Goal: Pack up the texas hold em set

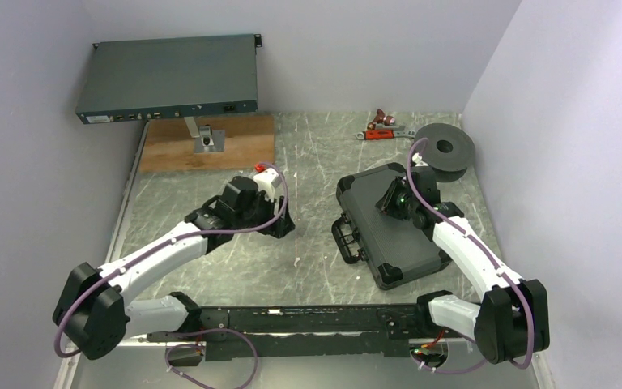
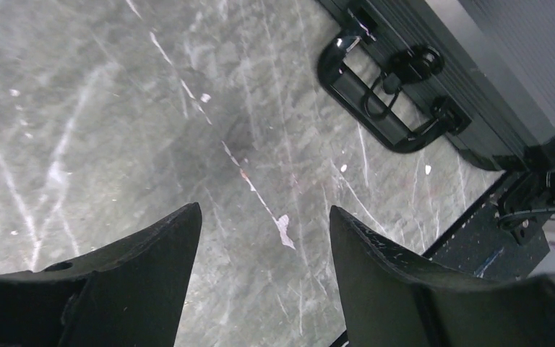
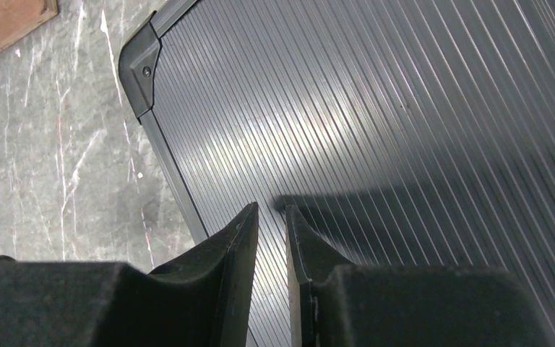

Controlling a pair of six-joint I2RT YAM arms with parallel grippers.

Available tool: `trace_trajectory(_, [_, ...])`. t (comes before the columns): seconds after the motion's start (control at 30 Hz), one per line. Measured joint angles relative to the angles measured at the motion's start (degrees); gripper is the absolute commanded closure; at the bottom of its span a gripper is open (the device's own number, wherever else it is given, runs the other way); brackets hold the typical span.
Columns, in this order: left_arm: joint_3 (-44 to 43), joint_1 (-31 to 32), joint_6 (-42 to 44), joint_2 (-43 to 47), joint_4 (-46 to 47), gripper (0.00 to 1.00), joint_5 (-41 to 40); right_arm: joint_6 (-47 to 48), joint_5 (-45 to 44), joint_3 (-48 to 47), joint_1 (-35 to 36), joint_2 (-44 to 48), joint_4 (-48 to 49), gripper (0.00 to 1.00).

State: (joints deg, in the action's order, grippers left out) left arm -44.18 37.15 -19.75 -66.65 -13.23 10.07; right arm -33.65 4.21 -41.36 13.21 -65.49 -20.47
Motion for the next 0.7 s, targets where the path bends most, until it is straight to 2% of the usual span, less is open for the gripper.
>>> trace_trajectory(0.4, [1.55, 7.19, -2.03, -10.95, 9.49, 0.53, 1.62, -0.02, 0.42, 0.87, -0.04, 0.70, 1.51, 0.76])
trace_trajectory(0.7, [-0.48, 8.37, -4.04, -22.29, 15.63, 0.65, 1.70, 0.00, 0.52, 1.27, -0.04, 1.07, 1.97, 0.76])
